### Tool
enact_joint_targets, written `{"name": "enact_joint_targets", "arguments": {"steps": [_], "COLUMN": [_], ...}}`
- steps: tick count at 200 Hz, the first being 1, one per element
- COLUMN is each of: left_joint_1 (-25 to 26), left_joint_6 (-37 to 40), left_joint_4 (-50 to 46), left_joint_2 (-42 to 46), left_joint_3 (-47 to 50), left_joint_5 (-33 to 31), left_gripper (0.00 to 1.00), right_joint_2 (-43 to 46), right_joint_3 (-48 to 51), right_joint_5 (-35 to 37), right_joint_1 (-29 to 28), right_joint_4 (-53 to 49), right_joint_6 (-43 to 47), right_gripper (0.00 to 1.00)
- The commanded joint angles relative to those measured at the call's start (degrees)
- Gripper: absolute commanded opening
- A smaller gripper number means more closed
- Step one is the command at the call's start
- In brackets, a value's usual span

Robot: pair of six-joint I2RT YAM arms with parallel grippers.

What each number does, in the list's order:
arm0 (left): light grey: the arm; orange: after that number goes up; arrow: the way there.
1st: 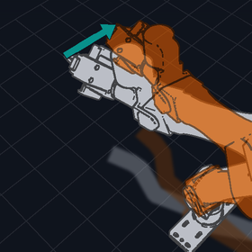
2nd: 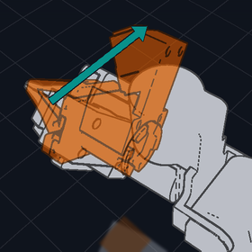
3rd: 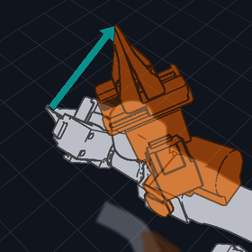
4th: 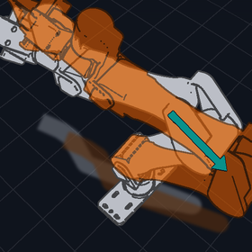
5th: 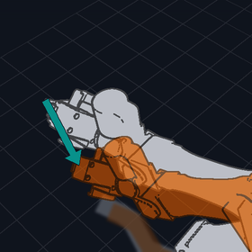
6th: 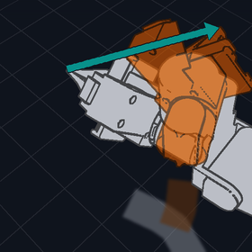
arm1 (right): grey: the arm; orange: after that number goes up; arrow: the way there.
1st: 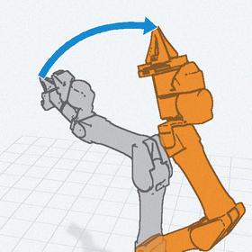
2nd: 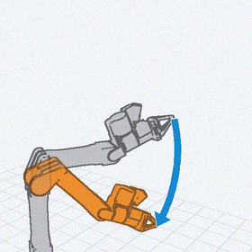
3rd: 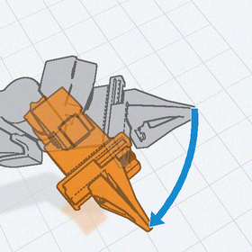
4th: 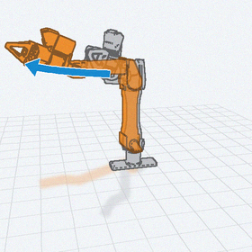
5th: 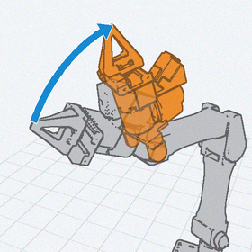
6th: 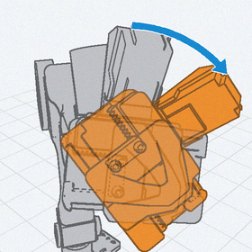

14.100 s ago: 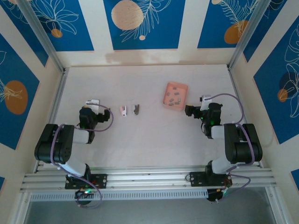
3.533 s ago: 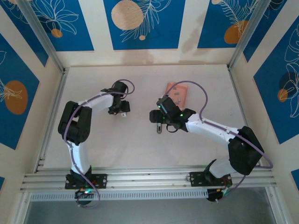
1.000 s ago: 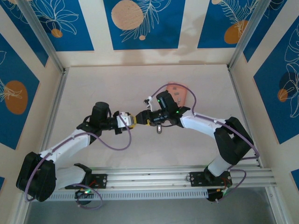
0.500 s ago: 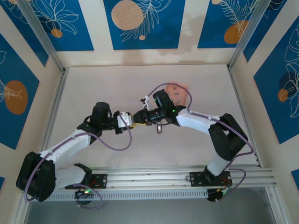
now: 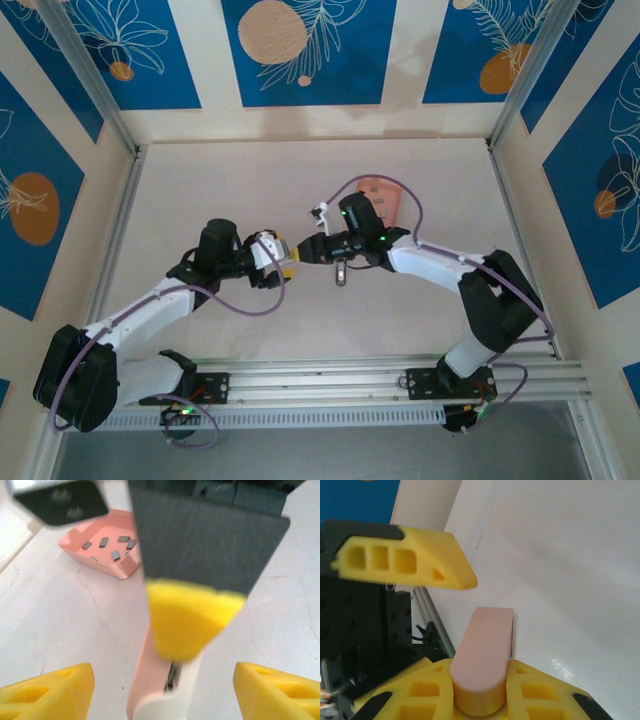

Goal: Load the staples into the stapler

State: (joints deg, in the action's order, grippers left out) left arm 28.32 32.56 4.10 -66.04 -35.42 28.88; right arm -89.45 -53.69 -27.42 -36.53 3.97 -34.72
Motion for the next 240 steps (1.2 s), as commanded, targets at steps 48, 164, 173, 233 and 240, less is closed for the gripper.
{"name": "enact_joint_targets", "arguments": {"steps": [48, 164, 173, 233, 240], "left_joint_1": [0.4, 0.5, 0.5, 0.5, 0.5], "left_joint_6": [-2.0, -2.1, -2.1, -1.3, -1.3], "left_joint_4": [-4.7, -4.0, -4.3, -4.4, -4.4], "left_joint_2": [2.1, -3.3, -3.6, -3.6, -3.5], "left_joint_3": [-1.7, -3.7, -3.9, -4.1, -4.1], "left_joint_5": [9.2, 15.7, 16.0, 18.3, 18.5], "left_gripper": [0.69, 0.47, 0.45, 0.25, 0.21], "right_joint_2": [8.2, 6.4, 6.2, 6.5, 6.7], "right_joint_3": [3.9, -1.2, -1.5, -2.2, -2.1], "right_joint_5": [-10.2, -15.9, -16.2, -17.1, -17.1], "right_joint_1": [3.1, 1.6, 1.6, 1.6, 1.8], "right_joint_4": [-3.1, -11.8, -11.7, -12.5, -12.6], "right_joint_6": [42.4, 60.5, 60.4, 60.3, 60.3], "right_gripper": [0.11, 0.1, 0.1, 0.13, 0.15]}}
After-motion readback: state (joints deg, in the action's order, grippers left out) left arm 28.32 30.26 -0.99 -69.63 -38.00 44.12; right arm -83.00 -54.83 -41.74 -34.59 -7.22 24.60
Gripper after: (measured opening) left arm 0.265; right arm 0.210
